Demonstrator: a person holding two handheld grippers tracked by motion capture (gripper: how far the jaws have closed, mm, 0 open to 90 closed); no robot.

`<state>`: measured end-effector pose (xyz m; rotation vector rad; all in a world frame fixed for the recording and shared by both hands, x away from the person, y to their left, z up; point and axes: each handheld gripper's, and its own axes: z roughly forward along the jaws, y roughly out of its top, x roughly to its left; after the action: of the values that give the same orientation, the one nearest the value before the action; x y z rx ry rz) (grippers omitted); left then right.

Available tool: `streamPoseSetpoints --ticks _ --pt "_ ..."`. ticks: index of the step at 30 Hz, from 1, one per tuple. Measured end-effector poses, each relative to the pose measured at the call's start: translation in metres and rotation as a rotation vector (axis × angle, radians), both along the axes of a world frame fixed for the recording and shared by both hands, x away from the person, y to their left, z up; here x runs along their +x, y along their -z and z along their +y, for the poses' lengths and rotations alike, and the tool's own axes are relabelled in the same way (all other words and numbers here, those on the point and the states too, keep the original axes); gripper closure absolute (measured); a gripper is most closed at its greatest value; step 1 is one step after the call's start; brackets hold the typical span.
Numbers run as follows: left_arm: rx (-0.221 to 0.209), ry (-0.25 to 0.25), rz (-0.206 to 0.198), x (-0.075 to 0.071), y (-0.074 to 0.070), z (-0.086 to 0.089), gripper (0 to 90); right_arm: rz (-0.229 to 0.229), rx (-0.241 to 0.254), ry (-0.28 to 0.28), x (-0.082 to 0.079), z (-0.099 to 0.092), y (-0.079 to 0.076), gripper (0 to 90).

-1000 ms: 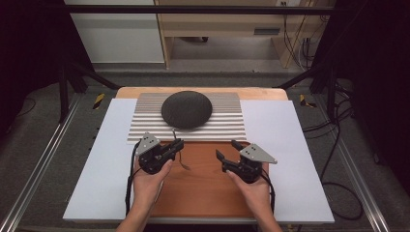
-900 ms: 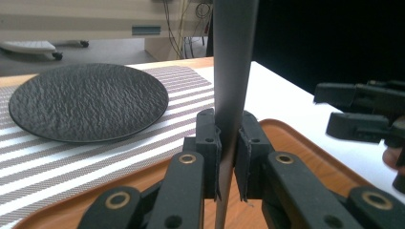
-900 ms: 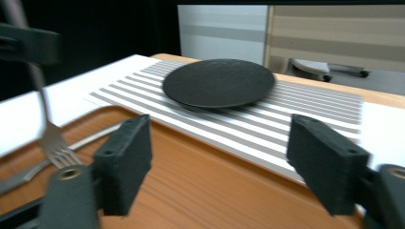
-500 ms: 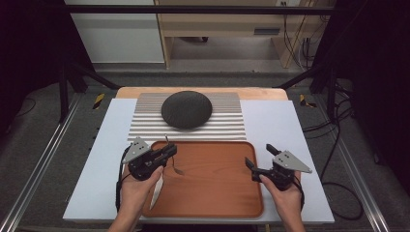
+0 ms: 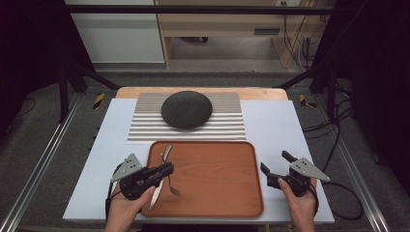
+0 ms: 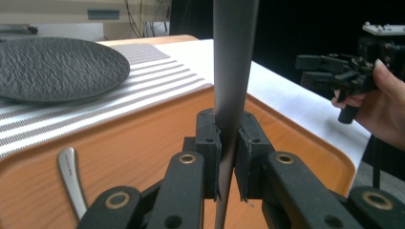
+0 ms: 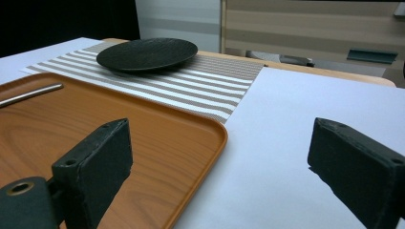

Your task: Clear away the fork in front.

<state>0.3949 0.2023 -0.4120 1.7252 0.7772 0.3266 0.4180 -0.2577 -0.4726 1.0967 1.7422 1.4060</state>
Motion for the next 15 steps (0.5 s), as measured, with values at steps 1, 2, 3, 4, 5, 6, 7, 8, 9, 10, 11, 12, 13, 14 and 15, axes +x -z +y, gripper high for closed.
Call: streamPoseSetpoints --ticks 1,2,3,4,5,6,7,8,9,10,11,12,13,14,15 --pt "0.006 0.002 0.004 0.000 0.001 0.001 81.6 0.000 -0.004 0.002 0.000 0.000 0.001 8.0" --pt "0.010 0.005 0.013 0.000 0.002 0.001 81.5 0.003 -0.002 0.002 0.000 0.000 0.001 8.0" --pt "0.015 0.005 0.017 0.001 0.003 0.002 81.6 0.008 0.000 0.003 0.001 0.000 0.002 8.0" --pt "0.019 0.004 0.020 0.002 0.004 0.003 81.5 0.009 -0.003 0.002 0.001 0.000 0.003 8.1" --pt "0.022 0.006 0.024 0.003 0.004 0.003 81.5 0.010 -0.007 0.003 0.001 0.000 0.003 8.1" --pt "0.023 0.004 0.029 0.004 0.005 0.004 81.5 0.011 -0.012 0.006 0.001 0.000 0.003 8.1" --pt "0.025 0.006 0.033 0.005 0.006 0.005 81.5 0.011 -0.012 0.007 0.001 0.000 0.003 8.1" --pt "0.027 0.010 0.039 0.006 0.006 0.005 81.5 0.007 -0.011 0.006 0.001 0.000 0.003 8.1" --pt "0.033 0.009 0.041 0.007 0.007 0.006 81.4 0.006 -0.011 0.007 0.001 -0.001 0.003 8.1" --pt "0.033 0.007 0.042 0.008 0.008 0.007 81.4 0.007 -0.013 0.008 0.001 -0.001 0.003 8.1" --pt "0.029 0.009 0.047 0.009 0.008 0.008 81.4 0.011 -0.009 0.009 0.001 -0.001 0.003 8.1" --pt "0.032 0.008 0.047 0.010 0.008 0.009 81.4 0.011 -0.009 0.009 0.001 -0.001 0.004 8.1" --pt "0.033 0.009 0.049 0.011 0.008 0.009 81.4 0.012 -0.012 0.009 0.001 0.000 0.004 8.1" --pt "0.032 0.012 0.053 0.012 0.008 0.010 81.4 0.011 -0.015 0.009 0.002 0.000 0.004 8.1" --pt "0.033 0.012 0.056 0.013 0.008 0.011 81.3 0.011 -0.014 0.007 0.002 0.000 0.004 8.1"
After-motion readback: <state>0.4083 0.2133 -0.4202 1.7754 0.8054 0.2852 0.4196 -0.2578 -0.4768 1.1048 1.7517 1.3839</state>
